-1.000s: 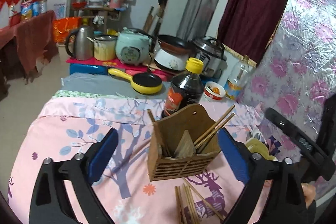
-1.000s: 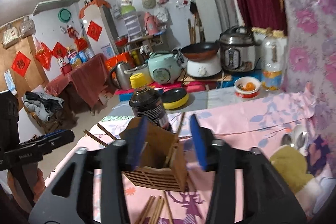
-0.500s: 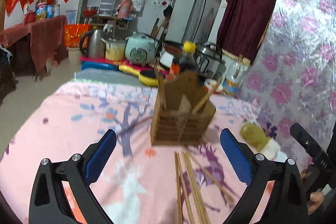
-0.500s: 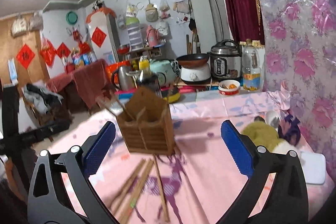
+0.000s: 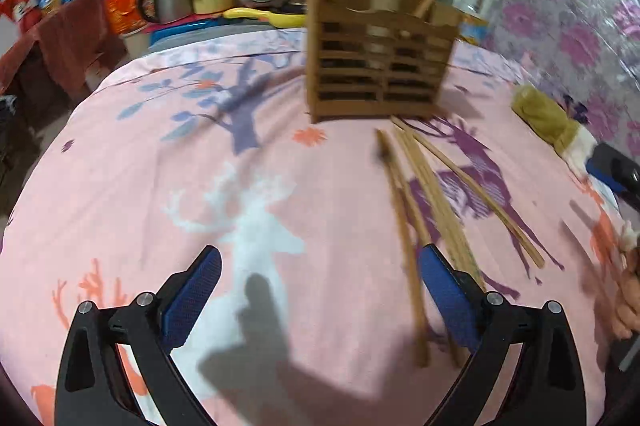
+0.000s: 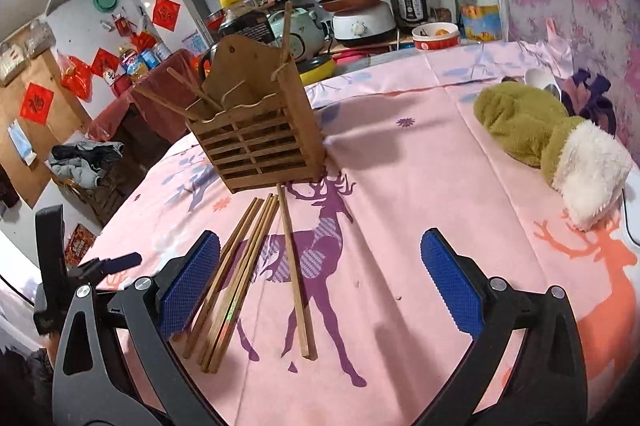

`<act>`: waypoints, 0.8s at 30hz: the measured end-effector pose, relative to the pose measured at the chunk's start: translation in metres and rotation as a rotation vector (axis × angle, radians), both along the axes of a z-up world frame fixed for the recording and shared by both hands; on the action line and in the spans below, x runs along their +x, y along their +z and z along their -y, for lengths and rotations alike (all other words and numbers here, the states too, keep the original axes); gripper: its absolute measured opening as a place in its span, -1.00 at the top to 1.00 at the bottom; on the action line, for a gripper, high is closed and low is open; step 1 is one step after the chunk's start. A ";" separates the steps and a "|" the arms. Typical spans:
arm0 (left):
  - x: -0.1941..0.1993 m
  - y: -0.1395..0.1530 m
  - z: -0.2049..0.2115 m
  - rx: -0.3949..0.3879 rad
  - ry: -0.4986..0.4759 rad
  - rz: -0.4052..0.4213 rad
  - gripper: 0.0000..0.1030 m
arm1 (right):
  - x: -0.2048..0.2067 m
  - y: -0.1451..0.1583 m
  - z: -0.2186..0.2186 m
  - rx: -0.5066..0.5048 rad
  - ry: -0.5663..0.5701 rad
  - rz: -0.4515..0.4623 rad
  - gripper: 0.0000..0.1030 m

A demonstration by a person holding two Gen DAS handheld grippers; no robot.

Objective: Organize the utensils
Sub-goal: 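Move both tools back down to the remaining chopsticks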

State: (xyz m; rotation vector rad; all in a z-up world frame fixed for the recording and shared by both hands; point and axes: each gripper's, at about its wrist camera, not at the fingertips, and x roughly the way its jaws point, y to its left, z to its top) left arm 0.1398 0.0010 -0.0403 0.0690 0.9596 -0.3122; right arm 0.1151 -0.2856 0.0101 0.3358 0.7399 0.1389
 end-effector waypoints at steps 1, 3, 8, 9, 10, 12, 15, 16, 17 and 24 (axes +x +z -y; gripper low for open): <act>-0.002 -0.001 0.002 0.012 -0.009 0.005 -0.89 | 0.000 -0.001 0.000 -0.004 -0.005 -0.002 -0.89; -0.006 -0.006 0.006 0.032 -0.032 -0.002 -0.89 | 0.000 -0.002 0.001 -0.012 -0.014 -0.013 -0.89; -0.008 -0.013 0.011 -0.001 -0.063 -0.072 -0.89 | 0.003 -0.007 0.001 -0.008 -0.013 -0.034 -0.89; -0.008 -0.014 0.012 -0.007 -0.069 -0.084 -0.89 | 0.003 -0.007 0.001 -0.012 -0.014 -0.036 -0.89; -0.009 -0.016 0.013 -0.005 -0.073 -0.090 -0.89 | 0.003 -0.007 0.001 -0.015 -0.014 -0.037 -0.89; -0.009 -0.020 0.017 0.016 -0.081 -0.098 -0.89 | 0.003 -0.007 0.000 -0.016 -0.014 -0.041 -0.89; -0.008 -0.025 0.021 0.039 -0.084 -0.103 -0.89 | 0.004 -0.007 0.000 -0.016 -0.015 -0.045 -0.89; -0.008 -0.025 0.020 0.039 -0.082 -0.104 -0.89 | 0.004 -0.007 0.000 -0.018 -0.016 -0.046 -0.89; -0.006 -0.026 0.020 0.047 -0.076 -0.110 -0.89 | 0.004 -0.008 0.000 -0.021 -0.017 -0.047 -0.89; 0.007 -0.028 0.008 0.110 -0.004 -0.089 -0.89 | 0.004 -0.007 -0.003 -0.054 -0.017 -0.045 -0.89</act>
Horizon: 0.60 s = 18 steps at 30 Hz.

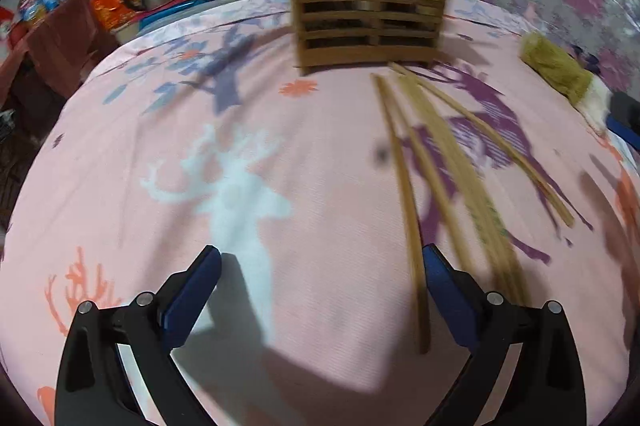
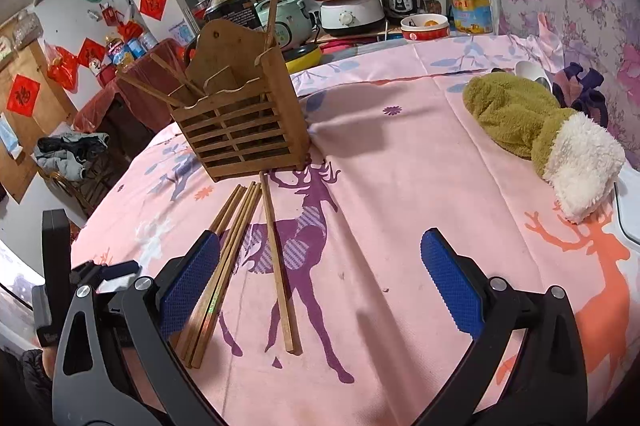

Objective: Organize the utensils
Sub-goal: 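Move both tools back down to the remaining chopsticks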

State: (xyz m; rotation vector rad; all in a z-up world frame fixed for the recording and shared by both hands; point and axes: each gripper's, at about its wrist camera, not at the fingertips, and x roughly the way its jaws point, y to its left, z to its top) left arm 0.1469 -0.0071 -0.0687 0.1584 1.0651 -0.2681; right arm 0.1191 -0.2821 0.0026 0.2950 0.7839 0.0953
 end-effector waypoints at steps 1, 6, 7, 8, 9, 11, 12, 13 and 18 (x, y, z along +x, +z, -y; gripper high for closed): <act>0.004 0.000 -0.007 0.005 0.032 0.002 -0.89 | 0.000 0.000 -0.001 -0.005 0.000 0.002 -0.89; 0.019 0.000 -0.033 -0.027 0.134 -0.010 -0.89 | -0.001 0.002 -0.005 -0.043 0.002 0.021 -0.89; 0.018 0.001 -0.033 -0.034 0.135 -0.008 -0.89 | -0.001 0.003 -0.007 -0.052 0.006 0.023 -0.89; 0.016 0.002 -0.032 -0.040 0.126 -0.007 -0.88 | -0.002 0.003 -0.008 -0.061 0.008 0.026 -0.89; 0.014 0.002 -0.027 -0.038 0.100 -0.006 -0.88 | -0.002 0.003 -0.010 -0.073 0.010 0.029 -0.89; 0.008 0.003 -0.016 -0.018 0.052 0.007 -0.71 | -0.002 0.003 -0.012 -0.093 0.012 0.031 -0.88; 0.005 0.003 -0.009 -0.004 0.025 0.021 -0.56 | -0.002 0.003 -0.012 -0.096 0.015 0.030 -0.87; 0.002 0.004 -0.005 -0.004 0.007 0.034 -0.46 | -0.002 0.002 -0.012 -0.093 0.020 0.027 -0.87; -0.004 0.008 -0.004 -0.025 -0.006 0.052 0.48 | -0.002 -0.002 -0.016 -0.075 0.079 0.005 -0.40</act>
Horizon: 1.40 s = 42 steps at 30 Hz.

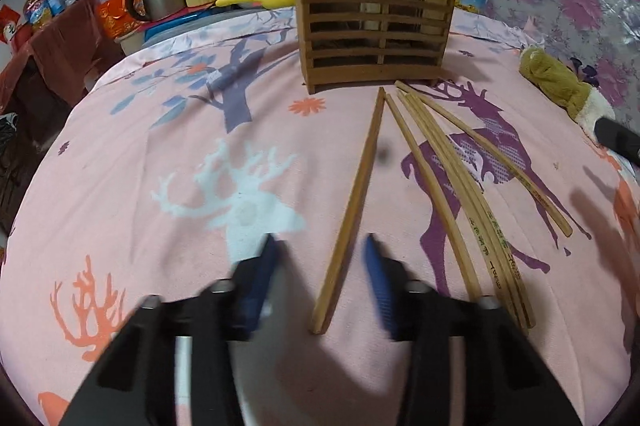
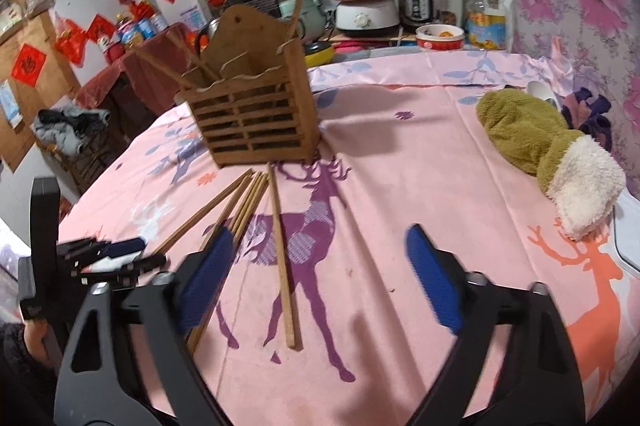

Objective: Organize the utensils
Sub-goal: 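Move both tools back down to the remaining chopsticks, then close the left tool on a chopstick while the right tool grasps another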

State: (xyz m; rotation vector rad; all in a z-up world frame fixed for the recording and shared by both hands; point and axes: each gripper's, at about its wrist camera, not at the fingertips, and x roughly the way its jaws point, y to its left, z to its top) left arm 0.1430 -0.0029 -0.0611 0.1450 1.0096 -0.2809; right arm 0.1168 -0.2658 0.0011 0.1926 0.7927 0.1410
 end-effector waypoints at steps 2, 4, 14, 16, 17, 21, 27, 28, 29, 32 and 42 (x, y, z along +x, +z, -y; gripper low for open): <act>0.000 0.000 -0.011 -0.028 0.021 -0.010 0.69 | -0.003 -0.004 -0.003 0.004 0.035 -0.024 -0.20; -0.001 0.000 -0.023 -0.063 0.033 -0.023 0.72 | -0.008 -0.011 -0.009 -0.005 0.084 -0.056 -0.02; -0.015 0.003 -0.041 -0.123 0.039 -0.032 0.29 | -0.028 -0.033 -0.039 -0.125 0.194 -0.109 0.19; -0.016 0.003 -0.039 -0.101 0.042 -0.023 0.10 | -0.028 -0.035 -0.042 -0.137 0.201 -0.114 0.21; -0.016 0.003 -0.039 -0.098 0.043 -0.024 0.08 | -0.028 -0.035 -0.042 -0.141 0.202 -0.115 0.21; -0.017 0.003 -0.042 -0.112 0.048 -0.030 0.09 | -0.027 -0.035 -0.038 -0.132 0.182 -0.119 0.21; -0.031 0.004 -0.046 -0.126 0.030 -0.029 0.81 | -0.024 -0.035 -0.027 -0.091 0.143 -0.134 0.21; -0.032 0.004 -0.048 -0.143 0.031 -0.036 0.81 | -0.023 -0.035 -0.026 -0.086 0.143 -0.135 0.21; -0.032 0.004 -0.051 -0.159 0.035 -0.040 0.82 | -0.023 -0.035 -0.026 -0.084 0.142 -0.133 0.21; -0.032 0.004 -0.049 -0.155 0.033 -0.037 0.82 | -0.024 -0.033 -0.027 -0.085 0.148 -0.128 0.22; -0.031 0.004 -0.046 -0.136 0.027 -0.038 0.82 | -0.021 -0.046 -0.038 -0.125 0.190 -0.188 0.87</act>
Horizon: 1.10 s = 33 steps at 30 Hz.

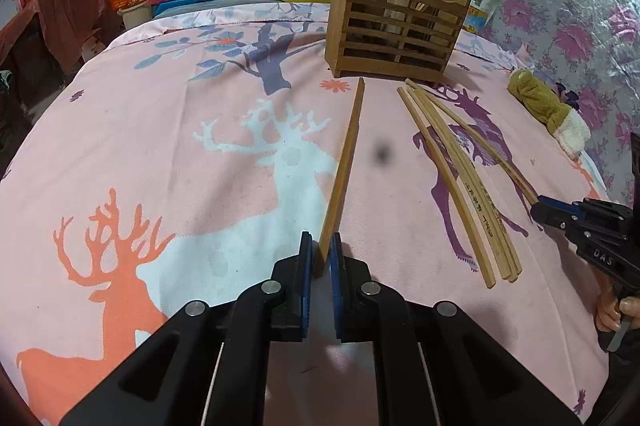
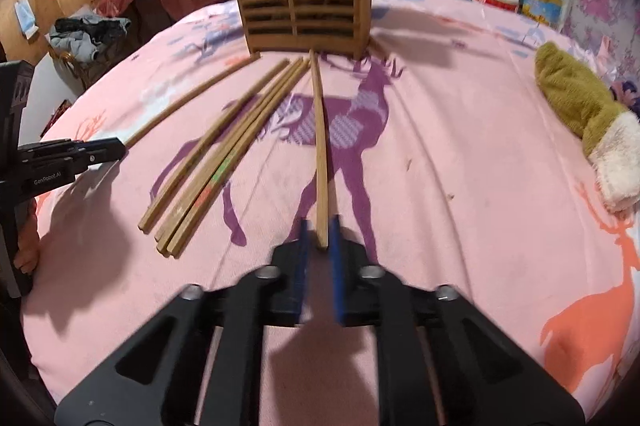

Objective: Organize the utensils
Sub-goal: 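Close the left tool on a chopstick while the right tool grasps another, then lift both held chopsticks up to the wooden holder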

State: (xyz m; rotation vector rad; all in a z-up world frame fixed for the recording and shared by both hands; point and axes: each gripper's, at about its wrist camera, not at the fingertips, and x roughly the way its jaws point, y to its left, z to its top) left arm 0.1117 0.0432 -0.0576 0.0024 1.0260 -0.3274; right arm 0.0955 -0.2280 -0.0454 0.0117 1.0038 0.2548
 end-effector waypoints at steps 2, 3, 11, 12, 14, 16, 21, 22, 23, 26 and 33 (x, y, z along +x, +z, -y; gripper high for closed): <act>0.000 0.000 0.000 -0.001 0.000 -0.001 0.81 | -0.001 0.000 0.001 0.000 -0.008 -0.001 0.87; 0.000 0.000 0.000 -0.002 0.001 -0.001 0.81 | -0.001 0.000 0.000 -0.005 -0.007 0.001 0.88; -0.001 0.002 0.002 -0.002 -0.010 0.010 0.84 | -0.002 0.004 -0.001 -0.014 -0.009 0.021 0.87; -0.001 0.003 0.002 -0.004 -0.010 0.017 0.84 | -0.003 0.006 0.000 -0.011 -0.010 0.034 0.87; -0.004 0.008 0.001 -0.006 -0.006 0.038 0.85 | -0.006 0.013 0.001 -0.007 -0.014 0.065 0.87; -0.007 0.018 -0.001 -0.012 0.003 0.078 0.85 | -0.010 0.022 0.002 -0.004 -0.021 0.106 0.87; -0.008 0.047 0.000 -0.049 0.007 0.130 0.89 | -0.016 0.050 0.012 0.023 -0.052 0.206 0.87; -0.008 0.057 0.002 -0.045 0.002 0.150 0.89 | -0.016 0.055 0.013 0.032 -0.057 0.223 0.87; -0.008 0.064 0.002 -0.044 0.003 0.164 0.89 | -0.017 0.061 0.016 0.042 -0.064 0.243 0.87; -0.004 0.084 0.004 -0.062 0.003 0.189 0.89 | -0.018 0.076 0.020 0.068 -0.077 0.280 0.87; 0.014 0.128 0.017 -0.068 0.007 0.250 0.89 | -0.011 0.115 0.016 0.091 -0.075 0.350 0.87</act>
